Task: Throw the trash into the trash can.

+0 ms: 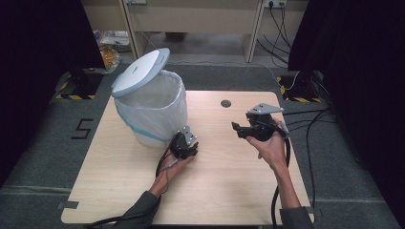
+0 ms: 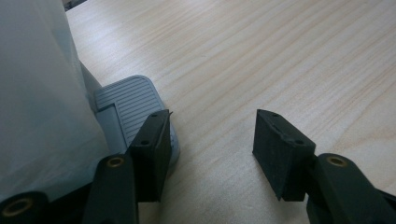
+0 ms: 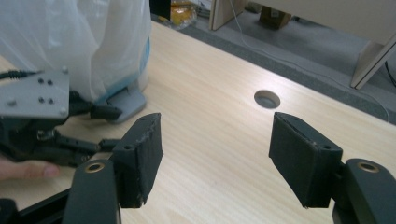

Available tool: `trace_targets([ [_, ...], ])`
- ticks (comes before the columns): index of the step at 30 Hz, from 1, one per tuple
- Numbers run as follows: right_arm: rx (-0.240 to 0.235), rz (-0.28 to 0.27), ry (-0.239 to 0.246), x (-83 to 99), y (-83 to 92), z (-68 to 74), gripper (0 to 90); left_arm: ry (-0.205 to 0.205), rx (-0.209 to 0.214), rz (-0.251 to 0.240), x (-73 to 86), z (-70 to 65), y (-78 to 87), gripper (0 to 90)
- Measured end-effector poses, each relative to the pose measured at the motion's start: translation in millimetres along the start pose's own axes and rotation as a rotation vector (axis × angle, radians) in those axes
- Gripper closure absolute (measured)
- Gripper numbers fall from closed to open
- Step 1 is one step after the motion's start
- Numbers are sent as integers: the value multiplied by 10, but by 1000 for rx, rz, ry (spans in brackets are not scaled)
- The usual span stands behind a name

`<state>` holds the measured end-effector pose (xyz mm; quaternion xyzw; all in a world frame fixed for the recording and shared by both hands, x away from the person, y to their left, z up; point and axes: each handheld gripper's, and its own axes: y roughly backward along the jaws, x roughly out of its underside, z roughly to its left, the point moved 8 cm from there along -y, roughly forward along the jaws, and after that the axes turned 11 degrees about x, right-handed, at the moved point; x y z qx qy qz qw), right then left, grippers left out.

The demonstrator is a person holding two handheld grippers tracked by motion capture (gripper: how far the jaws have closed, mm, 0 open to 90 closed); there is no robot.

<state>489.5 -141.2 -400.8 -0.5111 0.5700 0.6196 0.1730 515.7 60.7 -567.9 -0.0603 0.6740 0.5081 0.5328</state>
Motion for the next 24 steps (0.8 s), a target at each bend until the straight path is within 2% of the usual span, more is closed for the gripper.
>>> trace_targets([
  [24, 21, 69, -43, 789, 35, 21, 298, -4, -1, -2, -5, 2, -1, 462],
])
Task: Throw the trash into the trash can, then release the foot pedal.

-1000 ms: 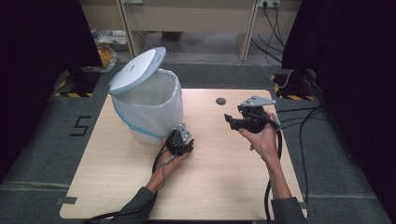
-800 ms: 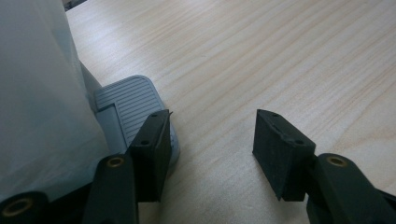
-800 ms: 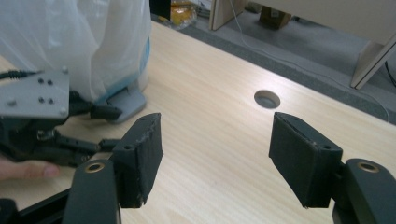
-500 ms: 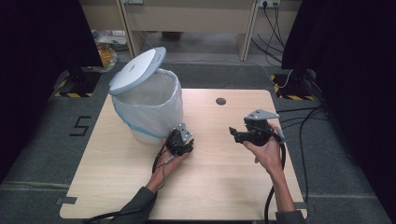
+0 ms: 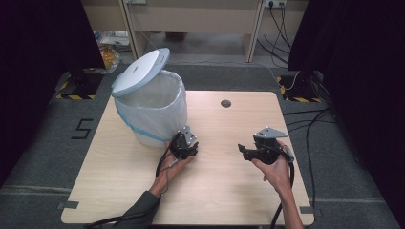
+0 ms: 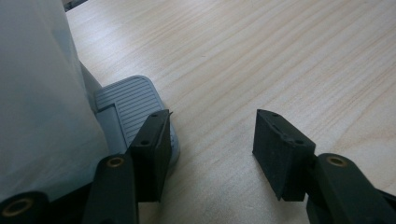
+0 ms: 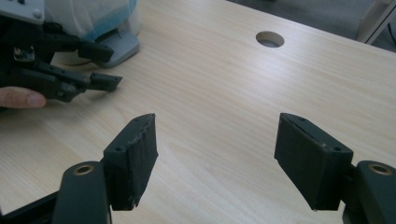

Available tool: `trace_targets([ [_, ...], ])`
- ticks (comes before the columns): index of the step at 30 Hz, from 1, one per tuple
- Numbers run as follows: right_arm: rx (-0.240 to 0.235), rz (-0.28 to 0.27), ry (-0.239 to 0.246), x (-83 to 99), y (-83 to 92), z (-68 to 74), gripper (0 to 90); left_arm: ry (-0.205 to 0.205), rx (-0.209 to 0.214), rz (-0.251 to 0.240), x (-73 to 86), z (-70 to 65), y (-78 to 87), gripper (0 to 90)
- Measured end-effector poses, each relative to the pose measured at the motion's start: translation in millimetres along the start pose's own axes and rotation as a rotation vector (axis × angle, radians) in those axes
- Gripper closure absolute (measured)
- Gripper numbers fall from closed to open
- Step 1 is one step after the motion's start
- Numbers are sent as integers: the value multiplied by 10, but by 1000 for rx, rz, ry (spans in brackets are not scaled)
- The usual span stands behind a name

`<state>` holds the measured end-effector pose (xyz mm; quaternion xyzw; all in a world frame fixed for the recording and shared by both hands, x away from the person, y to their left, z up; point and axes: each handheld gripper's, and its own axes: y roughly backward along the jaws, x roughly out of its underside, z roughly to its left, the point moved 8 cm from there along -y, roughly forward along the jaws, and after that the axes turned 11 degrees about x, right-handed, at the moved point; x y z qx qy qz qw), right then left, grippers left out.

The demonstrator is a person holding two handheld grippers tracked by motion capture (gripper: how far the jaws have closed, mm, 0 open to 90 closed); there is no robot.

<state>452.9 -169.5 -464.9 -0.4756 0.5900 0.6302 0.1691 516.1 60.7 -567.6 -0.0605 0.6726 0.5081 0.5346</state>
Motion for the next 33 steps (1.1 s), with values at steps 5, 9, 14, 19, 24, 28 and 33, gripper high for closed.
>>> trace_targets([
  [5, -2, 8, -3, 125, 13, 7, 298, -2, 1, 0, 0, 0, 0, 462],
  [9, -8, 17, -4, 223, 22, 31, 298, -1, 0, 0, 0, 0, 0, 462],
  [14, -11, 34, -13, 363, 6, 42, 298, -1, -1, -4, -2, 0, -3, 462],
  [19, -17, 52, -30, 503, -27, 64, 295, -2, -1, -4, -1, 1, -3, 462],
  [24, -21, 66, -31, 642, -72, 122, 291, 2, 0, -5, 0, -3, -5, 462],
  [28, -18, 75, -41, 736, -99, 144, 290, -1, -1, -1, 2, 0, -2, 462],
  [33, -20, 81, -52, 823, -121, 164, 285, 0, -2, -1, 2, -1, -2, 462],
])
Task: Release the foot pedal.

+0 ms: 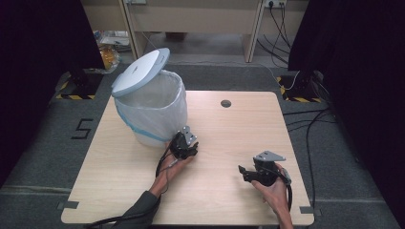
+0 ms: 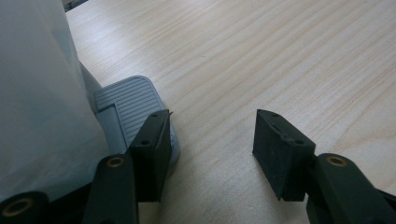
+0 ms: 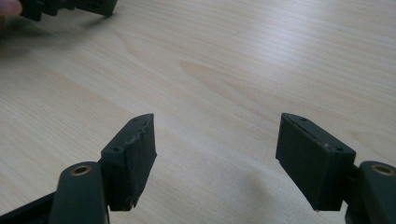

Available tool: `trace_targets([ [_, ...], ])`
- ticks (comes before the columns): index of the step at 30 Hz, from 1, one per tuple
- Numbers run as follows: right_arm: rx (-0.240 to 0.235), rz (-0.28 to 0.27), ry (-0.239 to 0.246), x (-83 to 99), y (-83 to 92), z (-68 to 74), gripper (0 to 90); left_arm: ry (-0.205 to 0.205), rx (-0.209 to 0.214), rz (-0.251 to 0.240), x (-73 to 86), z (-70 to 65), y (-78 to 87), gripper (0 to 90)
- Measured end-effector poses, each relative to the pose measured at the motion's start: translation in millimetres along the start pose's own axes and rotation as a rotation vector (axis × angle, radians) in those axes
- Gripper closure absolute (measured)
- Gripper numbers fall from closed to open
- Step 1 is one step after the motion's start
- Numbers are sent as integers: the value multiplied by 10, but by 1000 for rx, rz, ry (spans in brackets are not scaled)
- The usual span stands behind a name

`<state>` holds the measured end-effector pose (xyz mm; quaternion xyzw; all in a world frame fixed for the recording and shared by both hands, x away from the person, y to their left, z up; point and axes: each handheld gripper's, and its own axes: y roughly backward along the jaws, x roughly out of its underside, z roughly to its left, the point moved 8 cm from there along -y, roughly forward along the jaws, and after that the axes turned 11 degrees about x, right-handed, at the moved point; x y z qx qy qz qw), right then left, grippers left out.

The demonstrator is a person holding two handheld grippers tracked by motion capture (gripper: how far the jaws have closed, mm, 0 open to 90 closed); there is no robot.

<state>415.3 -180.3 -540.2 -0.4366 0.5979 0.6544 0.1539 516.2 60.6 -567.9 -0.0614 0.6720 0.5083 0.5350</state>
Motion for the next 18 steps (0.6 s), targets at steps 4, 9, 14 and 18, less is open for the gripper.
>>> trace_targets([
  [4, 13, -3, -3, 47, -19, 5, 279, 0, 0, 0, 0, 0, 0, 462],
  [9, 28, 7, 4, 130, -67, 22, 261, -1, 0, 0, 0, 0, 0, 462],
  [14, 30, 13, -1, 180, -98, 56, 254, -1, 0, 0, 0, 0, 0, 463],
  [18, 31, 27, 1, 219, -121, 69, 245, -1, 0, -1, 0, 0, 0, 462],
])
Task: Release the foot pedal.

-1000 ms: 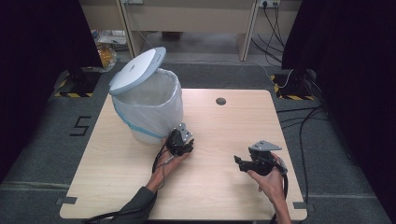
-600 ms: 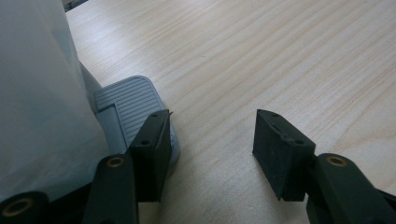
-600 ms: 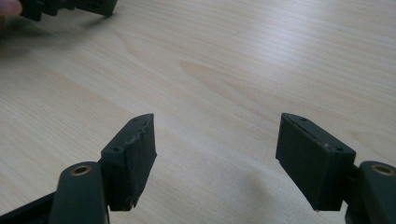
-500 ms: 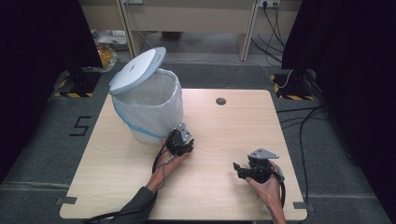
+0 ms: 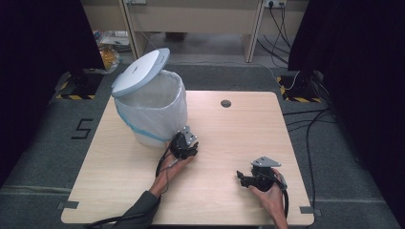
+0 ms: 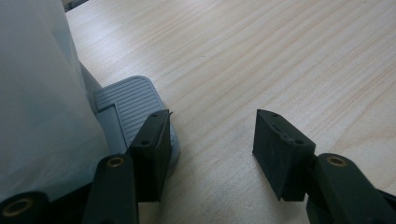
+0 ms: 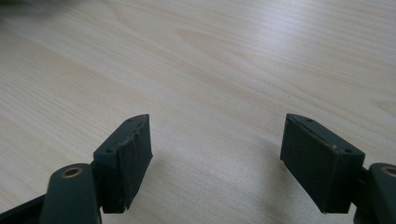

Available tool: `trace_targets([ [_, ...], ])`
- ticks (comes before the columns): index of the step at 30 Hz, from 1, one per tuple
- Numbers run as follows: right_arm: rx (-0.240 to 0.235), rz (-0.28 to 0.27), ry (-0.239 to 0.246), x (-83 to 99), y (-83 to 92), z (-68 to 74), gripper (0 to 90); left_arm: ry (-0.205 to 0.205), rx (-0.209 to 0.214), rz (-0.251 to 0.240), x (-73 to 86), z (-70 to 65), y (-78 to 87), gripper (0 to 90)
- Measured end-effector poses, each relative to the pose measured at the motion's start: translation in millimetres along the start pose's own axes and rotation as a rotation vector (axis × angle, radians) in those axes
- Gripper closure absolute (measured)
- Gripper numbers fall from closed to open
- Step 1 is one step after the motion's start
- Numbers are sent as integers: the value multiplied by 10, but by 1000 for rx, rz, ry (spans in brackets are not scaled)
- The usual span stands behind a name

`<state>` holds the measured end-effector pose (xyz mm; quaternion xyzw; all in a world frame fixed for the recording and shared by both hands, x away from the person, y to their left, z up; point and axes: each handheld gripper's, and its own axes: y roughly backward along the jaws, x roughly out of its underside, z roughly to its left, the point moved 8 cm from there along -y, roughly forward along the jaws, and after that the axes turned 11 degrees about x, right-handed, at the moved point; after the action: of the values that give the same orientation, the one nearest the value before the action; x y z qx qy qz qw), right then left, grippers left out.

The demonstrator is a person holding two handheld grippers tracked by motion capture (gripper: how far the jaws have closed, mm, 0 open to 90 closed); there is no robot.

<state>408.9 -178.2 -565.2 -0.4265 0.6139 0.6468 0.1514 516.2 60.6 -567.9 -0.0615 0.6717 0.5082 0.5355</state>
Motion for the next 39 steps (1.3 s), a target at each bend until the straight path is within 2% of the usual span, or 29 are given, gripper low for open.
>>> trace_targets([
  [4, 16, 17, 18, 29, -25, 8, 237, -2, 0, 0, 0, 0, 1, 462],
  [7, 17, 9, 10, 42, -36, 20, 225, -4, -1, 1, 0, 0, 2, 462],
  [22, 13, 10, 13, 47, -35, 29, 204, -54, -7, 22, -14, -11, 7, 445],
  [30, 10, 9, 19, 46, -37, 30, 195, -44, -1, 6, -36, -29, 12, 394],
  [39, 7, 10, 18, 46, -39, 35, 189, -42, -7, -18, -100, -24, 81, 383],
])
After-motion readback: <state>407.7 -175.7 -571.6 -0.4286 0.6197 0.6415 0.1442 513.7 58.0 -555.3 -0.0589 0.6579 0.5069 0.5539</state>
